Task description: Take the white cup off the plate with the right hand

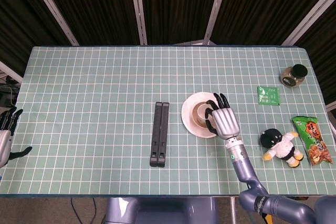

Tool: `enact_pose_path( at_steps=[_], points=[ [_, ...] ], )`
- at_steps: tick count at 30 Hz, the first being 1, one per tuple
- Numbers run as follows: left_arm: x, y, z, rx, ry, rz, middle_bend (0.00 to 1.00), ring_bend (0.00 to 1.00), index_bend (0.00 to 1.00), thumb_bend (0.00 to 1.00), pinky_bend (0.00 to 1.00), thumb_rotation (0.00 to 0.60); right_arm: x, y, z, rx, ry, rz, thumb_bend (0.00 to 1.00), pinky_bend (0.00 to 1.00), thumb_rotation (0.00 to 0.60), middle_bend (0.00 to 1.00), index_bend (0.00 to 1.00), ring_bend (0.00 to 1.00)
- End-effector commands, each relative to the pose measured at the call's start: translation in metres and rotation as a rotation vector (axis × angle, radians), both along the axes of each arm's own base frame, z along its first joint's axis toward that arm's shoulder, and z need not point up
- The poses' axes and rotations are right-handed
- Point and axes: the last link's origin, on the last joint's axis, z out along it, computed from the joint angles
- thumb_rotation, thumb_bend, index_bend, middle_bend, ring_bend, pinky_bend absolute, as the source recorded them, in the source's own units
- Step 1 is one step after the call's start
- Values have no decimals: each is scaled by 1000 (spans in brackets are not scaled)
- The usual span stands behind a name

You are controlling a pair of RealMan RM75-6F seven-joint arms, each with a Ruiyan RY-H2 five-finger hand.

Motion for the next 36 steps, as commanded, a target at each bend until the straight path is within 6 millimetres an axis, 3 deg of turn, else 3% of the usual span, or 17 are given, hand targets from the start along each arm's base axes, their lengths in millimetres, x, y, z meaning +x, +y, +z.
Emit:
enact_pose_path(
  at_steps=[1,6,12,21,33,36],
  points=[
    [0,0,0,0,1,0,0,0,0,21,0,600,2,0,22,-63,-20,25,414,0,600,245,615,0],
    [1,-1,0,4,2,-2,0,0,0,20,0,600,-11,-5,55,-144,-28,-5,409,0,600,248,617,0],
    [2,-1,-1,3,8,-5,0,0,0,21,0,600,-55,-9,82,-191,7,-132,403,0,600,248,617,0],
    [5,-2,-3,4,18,-12,0,0,0,21,0,600,-117,-3,70,-135,54,-306,398,0,600,248,617,0],
    [5,-2,-2,7,16,-11,0,0,0,19,0,600,-134,3,53,-87,80,-341,327,0,600,215,610,0],
    [4,-2,-2,9,13,-13,0,0,0,19,0,600,-134,5,54,-76,76,-343,293,0,600,114,490,0]
  ],
)
